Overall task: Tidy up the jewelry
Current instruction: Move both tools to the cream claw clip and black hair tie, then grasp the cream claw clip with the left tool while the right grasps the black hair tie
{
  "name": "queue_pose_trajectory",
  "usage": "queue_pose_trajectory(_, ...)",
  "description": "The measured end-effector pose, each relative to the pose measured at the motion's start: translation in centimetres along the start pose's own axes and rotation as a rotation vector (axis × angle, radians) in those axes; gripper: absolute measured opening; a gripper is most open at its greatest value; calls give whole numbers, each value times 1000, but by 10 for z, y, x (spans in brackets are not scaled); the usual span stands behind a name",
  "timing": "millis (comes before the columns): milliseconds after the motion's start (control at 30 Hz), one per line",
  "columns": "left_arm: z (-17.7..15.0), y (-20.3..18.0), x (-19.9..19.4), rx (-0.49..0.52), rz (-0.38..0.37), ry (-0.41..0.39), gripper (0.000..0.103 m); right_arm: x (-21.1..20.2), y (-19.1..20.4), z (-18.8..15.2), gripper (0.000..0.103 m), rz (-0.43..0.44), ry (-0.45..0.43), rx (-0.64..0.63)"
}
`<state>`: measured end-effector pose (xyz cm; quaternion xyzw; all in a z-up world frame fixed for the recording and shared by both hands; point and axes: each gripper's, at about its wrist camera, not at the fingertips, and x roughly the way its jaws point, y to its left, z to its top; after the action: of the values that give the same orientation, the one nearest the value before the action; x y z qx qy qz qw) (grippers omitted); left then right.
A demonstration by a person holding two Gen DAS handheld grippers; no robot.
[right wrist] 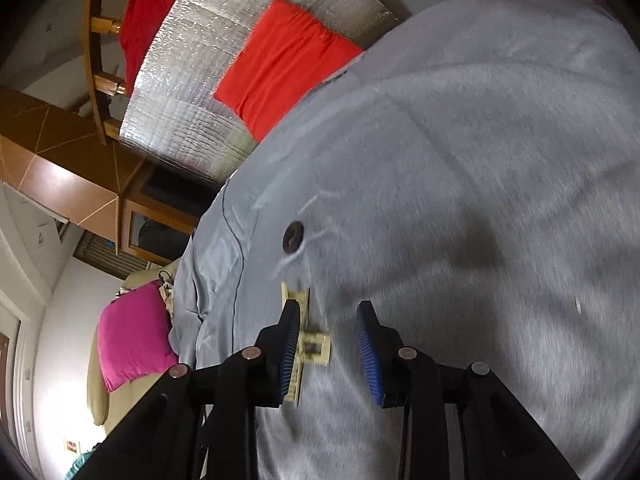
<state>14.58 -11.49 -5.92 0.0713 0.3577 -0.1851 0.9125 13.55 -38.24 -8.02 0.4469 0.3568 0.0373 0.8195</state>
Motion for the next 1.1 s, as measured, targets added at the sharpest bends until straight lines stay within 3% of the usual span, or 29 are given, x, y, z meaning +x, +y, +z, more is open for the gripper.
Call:
queue_pose_trajectory(133,9,-2,22,-13,-72,41,69,24,11,20,38,-2,29,-53)
queue_pose_trajectory(200,10,-6,26,5,-107,50,69,41,21,27,52,-17,55,-83)
queue_pose_trajectory(300,10,-11,35,40,-115,74,66,77,41,41,52,-53,115,-155)
queue_pose_trajectory(333,10,-10,39,39,-127,78,61,88,47,43,52,-77,138,-182)
queue_pose_trajectory(400,9,-9,49,36,-153,111,24,109,57,49,50,-113,180,-226)
queue_pose_trajectory(533,9,-8,55,29,-183,116,17,144,74,59,48,-181,217,-286)
queue_pose_trajectory(600,10,-10,53,30,-195,104,11,160,76,64,45,-236,223,-296)
queue_pose_trajectory(767,13,-9,48,27,-199,107,10,192,76,70,34,-286,242,-318)
queue_pose_trajectory(867,12,-7,40,54,-193,95,10,201,82,67,10,-319,237,-370)
queue_pose_trajectory(900,12,-6,39,60,-188,92,10,201,84,64,8,-325,234,-397)
queue_pose_trajectory(1100,13,13,9,37,-132,48,10,160,90,52,6,-272,154,-387)
